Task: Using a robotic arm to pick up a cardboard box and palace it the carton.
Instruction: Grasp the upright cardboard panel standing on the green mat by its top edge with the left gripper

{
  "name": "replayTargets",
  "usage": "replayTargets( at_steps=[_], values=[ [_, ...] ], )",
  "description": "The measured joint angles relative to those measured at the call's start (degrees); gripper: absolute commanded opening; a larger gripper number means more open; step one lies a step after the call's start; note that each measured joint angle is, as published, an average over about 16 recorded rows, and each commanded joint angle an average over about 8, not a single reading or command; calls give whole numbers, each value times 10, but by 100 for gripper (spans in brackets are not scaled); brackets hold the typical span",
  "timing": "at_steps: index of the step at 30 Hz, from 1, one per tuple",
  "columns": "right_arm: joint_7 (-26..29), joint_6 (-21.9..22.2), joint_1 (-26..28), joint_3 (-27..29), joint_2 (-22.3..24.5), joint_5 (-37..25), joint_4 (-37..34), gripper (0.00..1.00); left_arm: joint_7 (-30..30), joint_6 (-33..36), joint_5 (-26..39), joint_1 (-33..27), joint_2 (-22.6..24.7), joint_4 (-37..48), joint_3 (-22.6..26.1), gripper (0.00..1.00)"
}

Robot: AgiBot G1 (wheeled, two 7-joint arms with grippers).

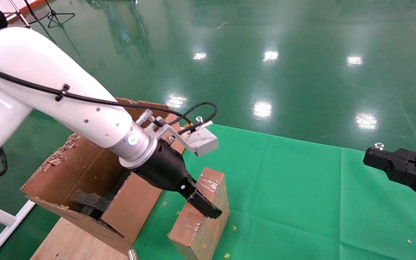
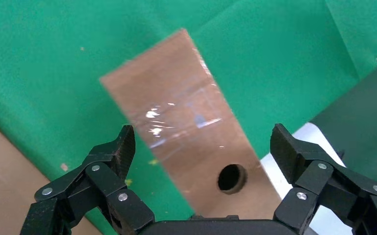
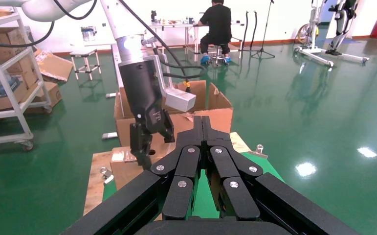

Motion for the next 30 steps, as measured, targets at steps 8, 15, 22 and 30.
replayTargets(
  at_steps=[8,15,22,30],
  values=[
    [0,0,0,0,0,0,0,100,8,1,1,-6,6,0,16,43],
    [0,0,0,0,0,0,0,100,8,2,2,-6,6,0,16,0],
    [0,0,0,0,0,0,0,100,6,1,0,-4,5,0,13,0],
    [0,0,0,0,0,0,0,100,5,1,-1,-2,4,0,10,0]
  ],
)
